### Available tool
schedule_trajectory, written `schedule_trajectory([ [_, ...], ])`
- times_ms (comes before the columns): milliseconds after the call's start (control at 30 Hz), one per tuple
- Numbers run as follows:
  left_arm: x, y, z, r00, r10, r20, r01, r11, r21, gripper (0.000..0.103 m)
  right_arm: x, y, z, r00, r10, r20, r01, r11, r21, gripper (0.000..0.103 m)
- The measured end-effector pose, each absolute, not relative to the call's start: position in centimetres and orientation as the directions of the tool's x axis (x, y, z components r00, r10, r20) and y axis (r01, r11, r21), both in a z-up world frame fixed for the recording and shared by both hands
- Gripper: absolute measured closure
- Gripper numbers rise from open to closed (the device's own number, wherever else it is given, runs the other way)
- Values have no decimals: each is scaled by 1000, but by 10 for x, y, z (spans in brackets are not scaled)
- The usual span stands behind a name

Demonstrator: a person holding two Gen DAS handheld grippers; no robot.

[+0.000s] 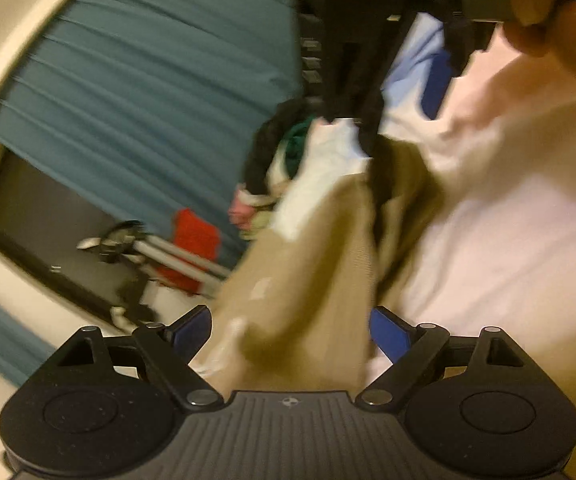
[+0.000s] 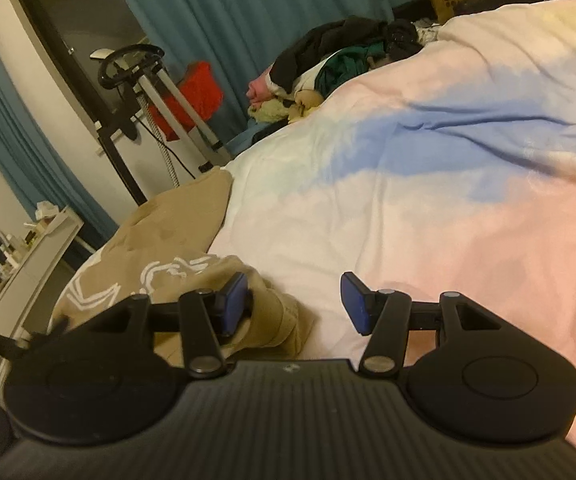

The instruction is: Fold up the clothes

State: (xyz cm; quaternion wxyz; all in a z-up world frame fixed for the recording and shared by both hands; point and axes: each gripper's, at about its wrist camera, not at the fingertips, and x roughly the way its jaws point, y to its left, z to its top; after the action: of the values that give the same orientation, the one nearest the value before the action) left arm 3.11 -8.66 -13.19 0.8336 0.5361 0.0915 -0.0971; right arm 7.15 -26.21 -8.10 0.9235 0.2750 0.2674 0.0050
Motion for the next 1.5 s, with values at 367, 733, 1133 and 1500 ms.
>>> schedule_trajectory([
  [367, 49, -52, -84, 972, 24, -233, 166, 632, 757, 14, 70, -223, -79, 805, 197, -559, -10, 948, 320, 48],
  [733, 43, -72, -86, 919, -158, -361, 369, 666, 648, 13, 99, -249, -104, 777, 153, -610, 151, 897, 416, 47],
  [1133, 72, -115, -113, 943, -128, -307, 308, 686, 659, 13, 78, -266, -81, 904, 44, -425, 173, 872, 458, 47],
  [1500, 77, -101, -84, 970, -132, -206, 224, 820, 527, 12, 78, -264, -75, 927, 21, -375, 162, 879, 448, 47],
])
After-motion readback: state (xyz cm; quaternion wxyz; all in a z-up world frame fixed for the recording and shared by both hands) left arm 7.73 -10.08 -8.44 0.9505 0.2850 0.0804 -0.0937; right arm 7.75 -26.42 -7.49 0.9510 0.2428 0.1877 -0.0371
